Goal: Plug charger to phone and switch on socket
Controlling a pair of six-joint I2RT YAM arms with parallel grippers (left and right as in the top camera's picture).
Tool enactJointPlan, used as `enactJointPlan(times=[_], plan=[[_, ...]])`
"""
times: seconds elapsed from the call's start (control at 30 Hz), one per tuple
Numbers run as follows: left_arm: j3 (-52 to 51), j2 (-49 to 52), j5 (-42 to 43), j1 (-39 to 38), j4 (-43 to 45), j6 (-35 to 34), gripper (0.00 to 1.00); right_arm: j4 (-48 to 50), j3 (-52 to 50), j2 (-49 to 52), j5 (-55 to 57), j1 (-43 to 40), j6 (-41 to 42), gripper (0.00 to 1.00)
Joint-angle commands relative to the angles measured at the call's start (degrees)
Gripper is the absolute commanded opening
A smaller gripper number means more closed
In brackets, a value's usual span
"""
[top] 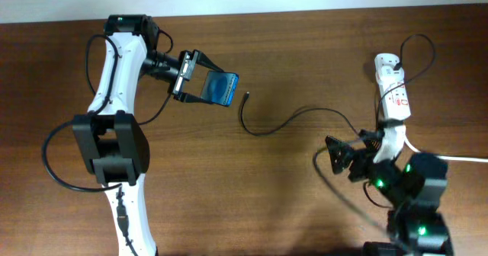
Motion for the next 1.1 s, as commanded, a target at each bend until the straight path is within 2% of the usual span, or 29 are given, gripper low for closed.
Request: enactJointPlan(times=[0.0,0.13,0.27,0.4,0.43,0.53,0.6,0.73,0.9,0.97,1.07], plan=[[1.14,-0.37,1.77,0.57,-0.26,-0.11,0.00,-7.54,10.75,8.90,-2.34,0.31,-0.09,0.98],[1.14,-0.37,2.01,1.18,-0.28,-0.11,0.00,-23.39,25.16,21.46,-2.38,0.31,-0.09,0.98],[1.14,-0.37,1.99,1.81,-0.28,-0.11,0.00,-24.65,27.45,25.22,-5.70,0.31,-0.07,0.98],[1.14,-0.37,1.92,1.79,-0.04,-0.11,0.00,-20.33,27.45,28.17,-13.27,0.37,0.63,0.99],[1.14,-0.35,1.75,1.79,0.37,-0.13,0.00,-18.95,27.45,29.09,-14.08,0.92,3.43,0.98],[1.14,-0.35,1.77,1.79,0.33,-0.13,0.00,-13.81,27.45,30.82,-13.70,5.05,11.23,0.86],[1.14,-0.37,1.75,1.79,0.33,-0.13,0.00,-10.86,27.45,30.99,-10.67,8.52,17.86,0.83],[1.14,-0.37,1.07,1.62,0.33,-0.15,0.00,-5.46,27.47,31.39,-0.37,17.81,24.90,0.82],[1.14,-0.37,-6.73,-0.26,0.42,-2.75,0.00,6.49,27.47,39.47,5.90,29.46,31.63,0.75],[1.14,-0.37,-12.59,-2.03,1.46,-4.26,0.00,12.22,27.47,43.63,5.81,32.41,34.69,0.74],[1.14,-0.37,-16.28,-3.85,3.41,-6.23,0.00,14.71,27.47,45.94,5.70,33.38,38.40,0.73]])
